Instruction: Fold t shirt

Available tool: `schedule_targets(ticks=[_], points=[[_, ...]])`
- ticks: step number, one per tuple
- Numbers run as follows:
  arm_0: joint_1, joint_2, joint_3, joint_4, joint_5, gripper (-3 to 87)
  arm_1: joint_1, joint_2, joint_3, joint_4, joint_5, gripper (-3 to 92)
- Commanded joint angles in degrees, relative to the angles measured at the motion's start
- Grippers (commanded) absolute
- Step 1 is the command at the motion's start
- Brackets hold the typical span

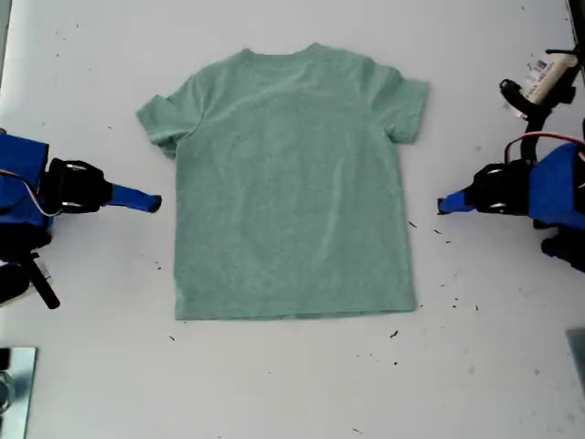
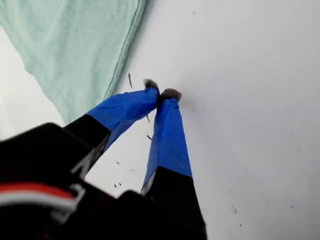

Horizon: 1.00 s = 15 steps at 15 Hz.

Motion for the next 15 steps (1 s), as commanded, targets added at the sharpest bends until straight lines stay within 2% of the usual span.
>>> schedule_targets(ticks=[1, 4, 7, 8, 11, 14, 15], points=[[0.44, 0.35, 0.62, -0.88, 0.53, -0.2, 0.79, 0.35, 2.72, -0.88, 0.35, 2.3], [0.88, 0.35, 0.62, -0.88, 0.44, -0.2, -0.88, 0.35, -1.14, -4.13, -1.05, 2.2], [0.53, 0.35, 0.62, -0.88, 0.35, -0.2, 1.32, -7.47, -14.68, -3.78, -5.01, 2.2], [0.53, 0.35, 0.62, -0.88, 0.44, -0.2, 4.04, -13.97, -20.57, -4.13, -8.35, 2.2], [0.62, 0.35, 0.62, -0.88, 0.26, -0.2, 16.26, -43.07, -44.47, -4.48, -25.22, 2.2], [0.70, 0.35, 0.62, -0.88, 0.26, -0.2, 26.81, -66.71, -73.39, 2.46, -40.61, 1.6], [0.70, 0.35, 0.62, -0.88, 0.18, -0.2, 29.62, -73.92, -83.06, 6.77, -44.82, 8.3]])
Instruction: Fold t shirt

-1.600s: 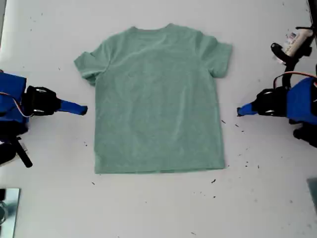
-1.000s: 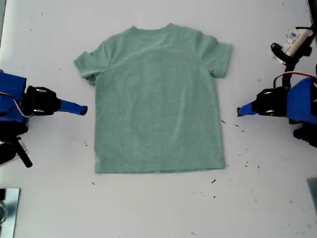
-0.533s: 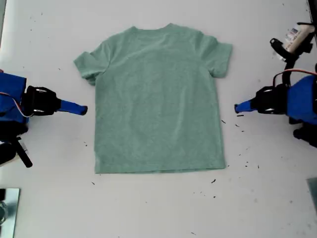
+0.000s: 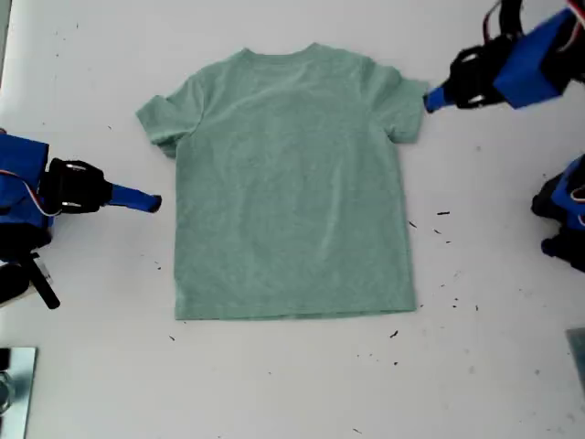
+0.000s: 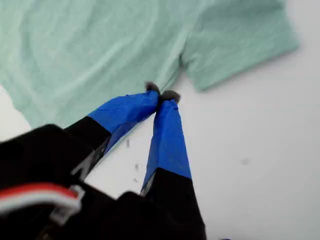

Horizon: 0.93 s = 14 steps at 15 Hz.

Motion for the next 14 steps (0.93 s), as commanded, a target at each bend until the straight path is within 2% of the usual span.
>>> schedule_targets(ticks=[1, 2, 5, 9, 12, 14], points=[[0.70, 0.35, 0.62, -0.88, 0.26, -0.2, 6.15, -13.89, -24.26, 8.44, -7.91, 22.1], [0.79, 0.35, 0.62, -0.88, 0.18, -0.2, 7.91, -17.84, -28.92, 10.46, -10.02, 30.6], [0.79, 0.35, 0.62, -0.88, 0.18, -0.2, 13.62, -22.59, -27.95, 9.23, -15.29, 33.9], [0.97, 0.35, 0.62, -0.88, 0.09, -0.2, 19.95, -24.35, -10.28, -7.38, -20.83, 33.1], [1.14, 0.35, 0.62, -0.88, 0.09, -0.2, 20.65, -31.82, -2.72, -17.93, -21.36, 32.3], [0.97, 0.35, 0.62, -0.88, 0.09, -0.2, 20.39, -36.65, -0.35, -22.76, -21.97, 23.7]])
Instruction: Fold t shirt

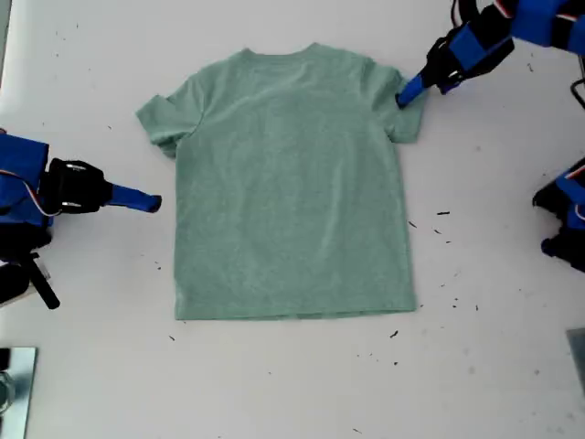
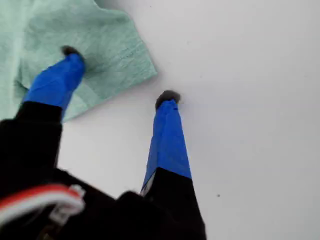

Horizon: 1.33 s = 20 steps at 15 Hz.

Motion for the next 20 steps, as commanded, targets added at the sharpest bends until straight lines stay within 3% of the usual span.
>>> schedule_targets(ticks=[1, 3, 9, 13, 17, 18, 19, 20], points=[[0.97, 0.35, 0.62, -0.88, 0.09, -0.2, 0.09, -2.72, 0.18, -4.75, -1.32, 23.7], [0.97, 0.35, 0.70, -0.88, 0.09, -0.2, -0.26, -3.69, -0.44, -4.13, -0.97, -0.8], [1.32, 0.35, 0.70, -0.88, 0.00, -0.2, -4.75, -2.29, -28.12, 21.01, -1.32, -1.1], [1.05, 0.35, 0.70, -0.88, 0.00, -0.2, -15.91, -9.05, -53.35, 29.44, 7.21, -1.1], [0.79, 0.35, 0.70, -0.88, -0.09, -0.2, -25.75, -19.60, -51.86, 14.24, 17.31, -1.2], [0.79, 0.35, 0.70, -0.88, -0.09, -0.2, -28.30, -23.55, -53.17, 10.99, 18.90, 3.2], [0.79, 0.35, 0.70, -0.88, -0.18, -0.2, -30.15, -26.72, -52.91, 6.77, 20.83, 20.8], [0.62, 0.35, 0.70, -0.88, -0.26, -0.2, -31.46, -30.41, -55.20, 5.36, 21.80, 24.6]])
